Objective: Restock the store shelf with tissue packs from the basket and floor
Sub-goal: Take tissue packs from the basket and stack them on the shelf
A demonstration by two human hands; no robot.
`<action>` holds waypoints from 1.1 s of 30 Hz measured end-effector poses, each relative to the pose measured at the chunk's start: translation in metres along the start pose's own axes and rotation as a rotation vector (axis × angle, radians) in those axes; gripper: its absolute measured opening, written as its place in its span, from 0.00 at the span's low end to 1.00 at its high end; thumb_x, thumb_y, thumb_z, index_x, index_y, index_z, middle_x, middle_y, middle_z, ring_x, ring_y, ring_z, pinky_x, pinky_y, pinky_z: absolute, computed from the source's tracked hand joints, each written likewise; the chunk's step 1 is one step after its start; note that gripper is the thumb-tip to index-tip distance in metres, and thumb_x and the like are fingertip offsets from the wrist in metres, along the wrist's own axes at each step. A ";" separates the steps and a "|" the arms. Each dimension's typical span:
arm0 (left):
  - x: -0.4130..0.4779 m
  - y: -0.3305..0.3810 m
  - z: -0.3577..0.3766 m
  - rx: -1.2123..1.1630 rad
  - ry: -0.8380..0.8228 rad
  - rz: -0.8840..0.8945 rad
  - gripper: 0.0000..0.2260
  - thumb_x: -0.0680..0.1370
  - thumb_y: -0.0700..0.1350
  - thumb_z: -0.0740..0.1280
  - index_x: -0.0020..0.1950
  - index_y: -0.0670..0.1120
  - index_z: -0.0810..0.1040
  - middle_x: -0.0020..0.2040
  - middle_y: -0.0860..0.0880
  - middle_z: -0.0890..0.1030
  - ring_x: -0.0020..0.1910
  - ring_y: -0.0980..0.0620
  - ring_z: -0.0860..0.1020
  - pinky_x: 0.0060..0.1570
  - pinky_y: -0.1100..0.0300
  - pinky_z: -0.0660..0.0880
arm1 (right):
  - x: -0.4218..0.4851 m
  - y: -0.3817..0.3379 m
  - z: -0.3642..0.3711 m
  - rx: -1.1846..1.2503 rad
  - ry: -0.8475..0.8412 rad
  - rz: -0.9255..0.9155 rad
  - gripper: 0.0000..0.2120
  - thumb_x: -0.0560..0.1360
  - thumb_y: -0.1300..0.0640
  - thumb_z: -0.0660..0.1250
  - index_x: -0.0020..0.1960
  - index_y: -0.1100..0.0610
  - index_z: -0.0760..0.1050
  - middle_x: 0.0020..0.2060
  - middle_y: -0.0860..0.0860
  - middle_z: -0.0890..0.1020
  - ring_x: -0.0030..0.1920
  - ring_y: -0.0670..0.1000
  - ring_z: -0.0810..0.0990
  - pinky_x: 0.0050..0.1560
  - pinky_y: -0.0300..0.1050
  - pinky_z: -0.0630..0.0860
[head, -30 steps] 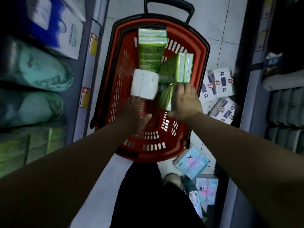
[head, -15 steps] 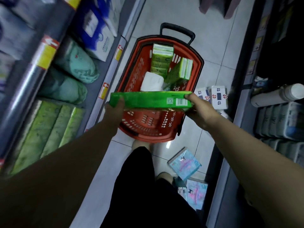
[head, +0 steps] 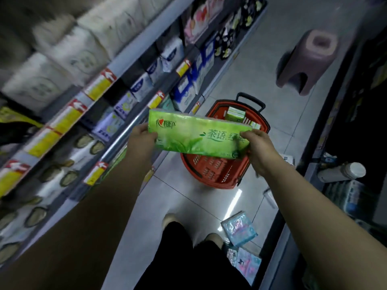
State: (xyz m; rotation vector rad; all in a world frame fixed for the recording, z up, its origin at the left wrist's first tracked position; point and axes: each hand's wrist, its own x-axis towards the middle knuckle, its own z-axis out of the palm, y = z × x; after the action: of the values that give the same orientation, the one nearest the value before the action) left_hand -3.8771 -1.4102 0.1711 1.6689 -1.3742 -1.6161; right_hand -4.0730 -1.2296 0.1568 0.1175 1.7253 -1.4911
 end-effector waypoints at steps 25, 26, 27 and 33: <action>-0.224 0.235 -0.258 -0.205 0.536 0.729 0.17 0.79 0.53 0.66 0.60 0.49 0.62 0.62 0.48 0.72 0.50 0.54 0.74 0.45 0.63 0.68 | -0.250 -0.197 0.213 0.141 -0.504 -0.559 0.36 0.76 0.47 0.68 0.78 0.53 0.56 0.68 0.49 0.71 0.65 0.53 0.74 0.67 0.53 0.70; -0.232 0.241 -0.270 -0.206 0.564 0.756 0.17 0.78 0.53 0.66 0.59 0.50 0.62 0.63 0.48 0.71 0.52 0.53 0.74 0.47 0.62 0.68 | -0.260 -0.203 0.222 0.147 -0.548 -0.565 0.39 0.73 0.44 0.69 0.78 0.51 0.55 0.71 0.49 0.69 0.67 0.54 0.72 0.69 0.54 0.69; -0.240 0.247 -0.280 -0.208 0.596 0.788 0.17 0.78 0.53 0.66 0.59 0.50 0.62 0.63 0.47 0.71 0.52 0.53 0.74 0.46 0.63 0.68 | -0.269 -0.209 0.233 0.144 -0.588 -0.574 0.43 0.69 0.41 0.70 0.78 0.50 0.55 0.73 0.50 0.67 0.69 0.54 0.71 0.70 0.55 0.68; -0.282 0.276 -0.334 -0.252 0.721 0.906 0.18 0.79 0.52 0.66 0.63 0.50 0.61 0.57 0.54 0.71 0.51 0.57 0.74 0.46 0.67 0.69 | -0.327 -0.245 0.285 0.105 -0.719 -0.714 0.37 0.79 0.44 0.63 0.79 0.47 0.46 0.78 0.48 0.53 0.76 0.53 0.57 0.70 0.52 0.61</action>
State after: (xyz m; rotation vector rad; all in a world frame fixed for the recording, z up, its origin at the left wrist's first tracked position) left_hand -3.6135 -1.3877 0.6153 1.0375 -1.1839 -0.5515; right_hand -3.8503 -1.4035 0.5671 -0.9571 1.1236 -1.8038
